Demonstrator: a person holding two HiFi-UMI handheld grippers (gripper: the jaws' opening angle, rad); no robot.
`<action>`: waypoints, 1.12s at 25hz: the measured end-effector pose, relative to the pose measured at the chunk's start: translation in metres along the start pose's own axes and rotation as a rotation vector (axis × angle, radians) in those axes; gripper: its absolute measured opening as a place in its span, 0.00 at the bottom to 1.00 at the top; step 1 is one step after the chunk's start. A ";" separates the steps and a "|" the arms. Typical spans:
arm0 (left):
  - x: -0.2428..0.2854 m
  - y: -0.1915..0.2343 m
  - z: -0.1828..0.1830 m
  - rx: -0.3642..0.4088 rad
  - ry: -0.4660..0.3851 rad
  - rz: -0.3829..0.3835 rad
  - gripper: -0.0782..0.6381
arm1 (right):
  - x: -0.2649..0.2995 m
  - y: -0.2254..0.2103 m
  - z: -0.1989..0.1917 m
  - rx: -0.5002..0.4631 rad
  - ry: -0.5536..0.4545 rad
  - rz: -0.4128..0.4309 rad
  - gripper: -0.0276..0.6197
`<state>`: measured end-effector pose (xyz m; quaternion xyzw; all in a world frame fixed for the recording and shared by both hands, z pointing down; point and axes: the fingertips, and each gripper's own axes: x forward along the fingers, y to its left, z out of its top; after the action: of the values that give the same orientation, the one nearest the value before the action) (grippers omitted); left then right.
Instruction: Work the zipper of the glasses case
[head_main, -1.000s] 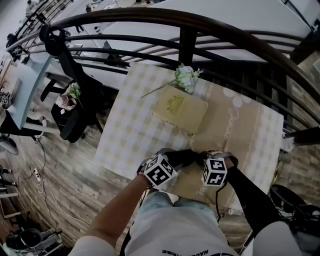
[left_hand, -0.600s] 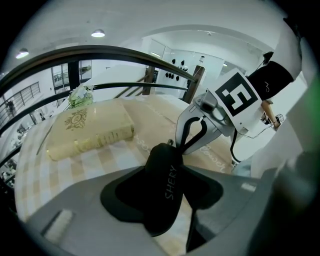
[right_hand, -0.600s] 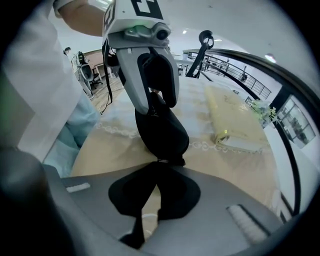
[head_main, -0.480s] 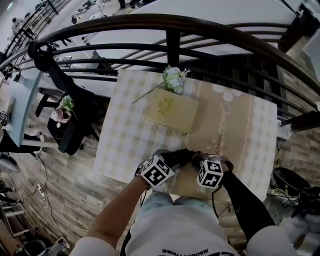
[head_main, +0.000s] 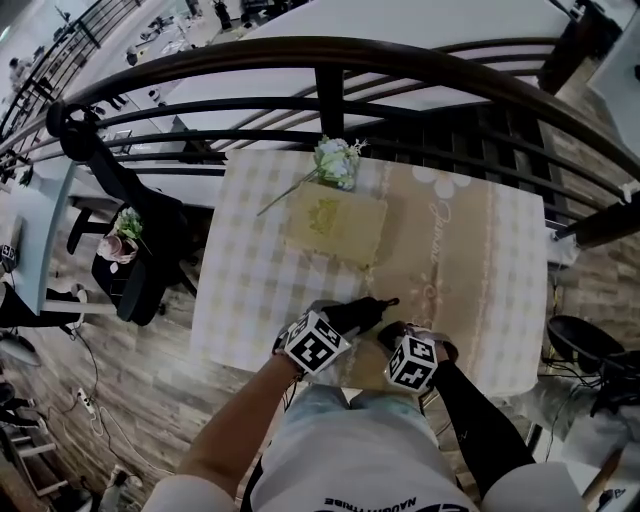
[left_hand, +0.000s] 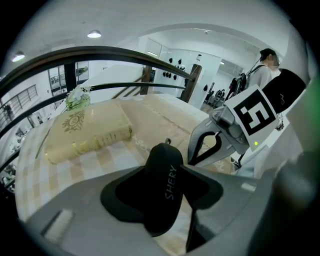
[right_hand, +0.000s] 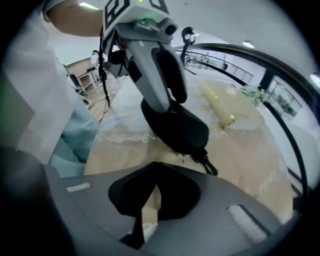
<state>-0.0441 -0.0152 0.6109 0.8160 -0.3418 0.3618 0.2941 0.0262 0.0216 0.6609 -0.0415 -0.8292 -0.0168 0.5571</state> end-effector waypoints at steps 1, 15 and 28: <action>0.000 0.000 0.000 0.002 -0.001 0.000 0.42 | -0.003 -0.006 -0.002 0.057 -0.012 -0.037 0.09; 0.000 0.002 0.000 0.006 -0.011 0.003 0.42 | 0.007 -0.039 0.016 0.275 -0.128 -0.135 0.23; -0.002 0.003 0.001 0.006 -0.036 -0.014 0.41 | -0.009 -0.041 0.005 0.212 -0.075 -0.212 0.09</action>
<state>-0.0470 -0.0169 0.6096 0.8255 -0.3404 0.3461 0.2880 0.0212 -0.0192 0.6516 0.1049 -0.8464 0.0137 0.5220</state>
